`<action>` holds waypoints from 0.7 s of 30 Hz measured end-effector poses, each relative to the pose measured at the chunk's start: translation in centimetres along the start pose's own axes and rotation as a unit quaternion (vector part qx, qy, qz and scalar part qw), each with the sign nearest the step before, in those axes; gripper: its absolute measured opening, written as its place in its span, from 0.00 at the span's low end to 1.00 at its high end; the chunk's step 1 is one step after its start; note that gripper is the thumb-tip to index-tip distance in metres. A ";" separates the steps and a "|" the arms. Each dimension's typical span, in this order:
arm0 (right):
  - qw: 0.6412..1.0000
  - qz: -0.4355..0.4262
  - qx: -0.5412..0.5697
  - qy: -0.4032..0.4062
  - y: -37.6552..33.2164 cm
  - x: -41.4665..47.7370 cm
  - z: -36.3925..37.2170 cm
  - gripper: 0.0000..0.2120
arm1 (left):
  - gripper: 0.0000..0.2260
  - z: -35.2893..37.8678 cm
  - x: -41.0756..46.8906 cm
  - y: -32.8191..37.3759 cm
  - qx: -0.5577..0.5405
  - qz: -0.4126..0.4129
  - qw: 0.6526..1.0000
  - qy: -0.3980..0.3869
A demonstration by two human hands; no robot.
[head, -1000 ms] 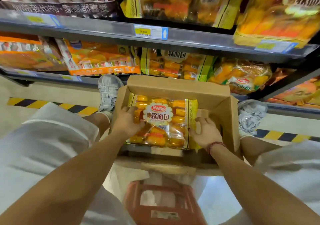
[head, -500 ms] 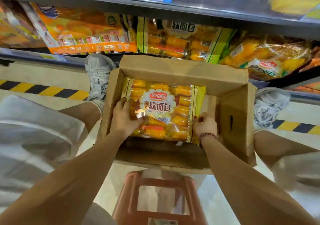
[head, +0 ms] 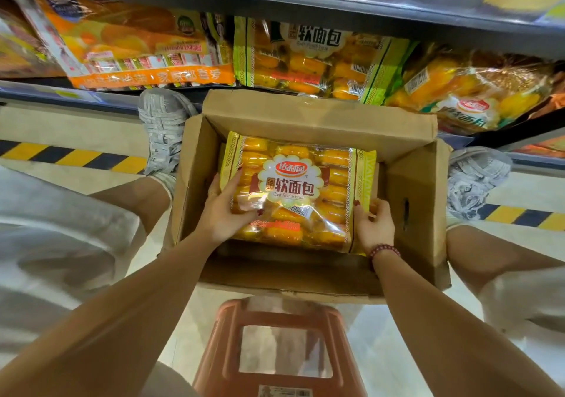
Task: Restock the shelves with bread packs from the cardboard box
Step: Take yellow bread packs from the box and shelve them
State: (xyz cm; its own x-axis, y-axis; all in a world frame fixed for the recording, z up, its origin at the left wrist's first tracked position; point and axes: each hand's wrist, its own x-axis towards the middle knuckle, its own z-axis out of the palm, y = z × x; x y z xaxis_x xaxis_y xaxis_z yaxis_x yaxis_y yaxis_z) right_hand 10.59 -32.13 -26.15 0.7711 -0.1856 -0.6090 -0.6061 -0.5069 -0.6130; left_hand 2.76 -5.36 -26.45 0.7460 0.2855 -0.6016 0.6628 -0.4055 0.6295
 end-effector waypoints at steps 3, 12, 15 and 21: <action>0.993 -0.023 0.070 -0.095 0.3 0.7 -0.4 0.42 | 0.45 -0.2 0.7 -0.6 -0.003 0.012 1.000 -0.015; 0.986 -0.072 0.024 -0.151 0.6 1.6 0.4 0.58 | 0.53 -0.8 2.4 -1.6 -0.024 -0.004 0.998 -0.053; 0.985 -0.092 0.002 -0.146 0.3 1.2 0.2 0.58 | 0.53 -0.7 2.1 -1.3 -0.019 -0.005 0.999 -0.045; 0.978 -0.109 -0.004 -0.176 -0.1 -0.3 -0.9 0.53 | 0.48 -0.7 1.0 -0.3 -0.002 -0.023 0.999 -0.029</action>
State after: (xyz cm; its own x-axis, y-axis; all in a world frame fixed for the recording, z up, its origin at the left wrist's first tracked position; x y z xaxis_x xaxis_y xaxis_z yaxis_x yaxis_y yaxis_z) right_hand 10.57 -32.80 -25.44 0.7661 0.2277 -0.6011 -0.4323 -0.5095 -0.7440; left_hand 3.35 -4.36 -26.95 0.7103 0.2534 -0.6567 0.6963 -0.3892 0.6030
